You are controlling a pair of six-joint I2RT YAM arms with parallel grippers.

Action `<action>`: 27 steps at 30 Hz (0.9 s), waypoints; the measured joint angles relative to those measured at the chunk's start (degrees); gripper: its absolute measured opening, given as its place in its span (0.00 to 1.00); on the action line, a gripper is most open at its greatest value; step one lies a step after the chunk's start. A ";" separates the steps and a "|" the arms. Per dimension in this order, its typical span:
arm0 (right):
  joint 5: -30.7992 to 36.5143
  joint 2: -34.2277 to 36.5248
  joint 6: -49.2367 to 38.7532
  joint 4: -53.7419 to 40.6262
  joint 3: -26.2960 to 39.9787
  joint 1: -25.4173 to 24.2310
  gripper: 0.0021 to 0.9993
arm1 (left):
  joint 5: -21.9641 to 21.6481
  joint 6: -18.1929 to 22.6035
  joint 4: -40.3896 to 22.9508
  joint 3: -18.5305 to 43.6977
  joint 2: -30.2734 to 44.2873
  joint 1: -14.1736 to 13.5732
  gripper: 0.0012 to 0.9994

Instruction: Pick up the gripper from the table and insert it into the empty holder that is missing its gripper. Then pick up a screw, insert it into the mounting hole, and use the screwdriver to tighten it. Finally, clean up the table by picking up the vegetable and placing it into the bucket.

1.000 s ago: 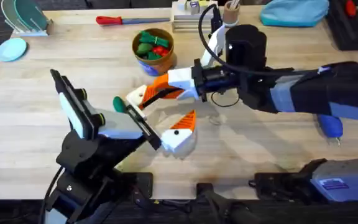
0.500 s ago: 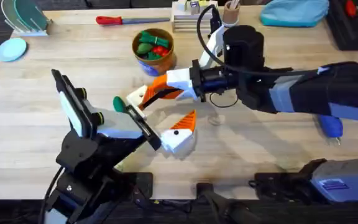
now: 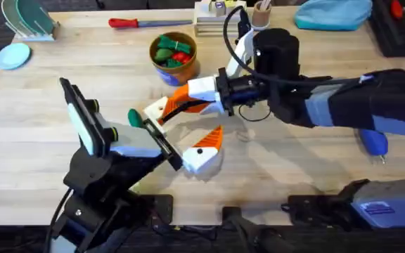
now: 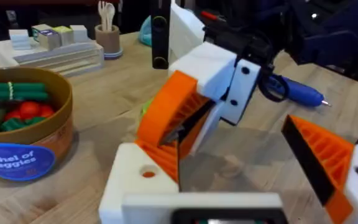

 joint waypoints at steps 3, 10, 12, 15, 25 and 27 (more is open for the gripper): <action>-1.22 0.00 0.00 -0.06 0.00 -0.43 0.17 | 0.63 0.16 0.05 0.00 0.00 0.00 0.99; -5.82 0.00 0.03 -0.19 0.00 -1.22 0.31 | 4.71 1.15 0.20 0.00 -0.02 -0.55 0.99; -6.58 0.02 0.06 -0.24 0.00 -1.62 0.36 | 5.29 1.37 0.20 0.00 -0.02 -0.55 0.99; -7.31 0.02 0.06 -0.03 0.00 -1.93 0.47 | 6.11 1.57 0.20 0.00 0.00 -0.55 0.99; -8.71 0.00 0.04 1.32 0.00 -2.00 0.64 | 9.32 1.77 0.22 -0.02 -0.02 -1.07 0.99; -8.78 0.00 0.02 1.50 0.00 -2.41 0.75 | 9.34 1.76 0.21 -0.02 -0.02 -1.07 0.99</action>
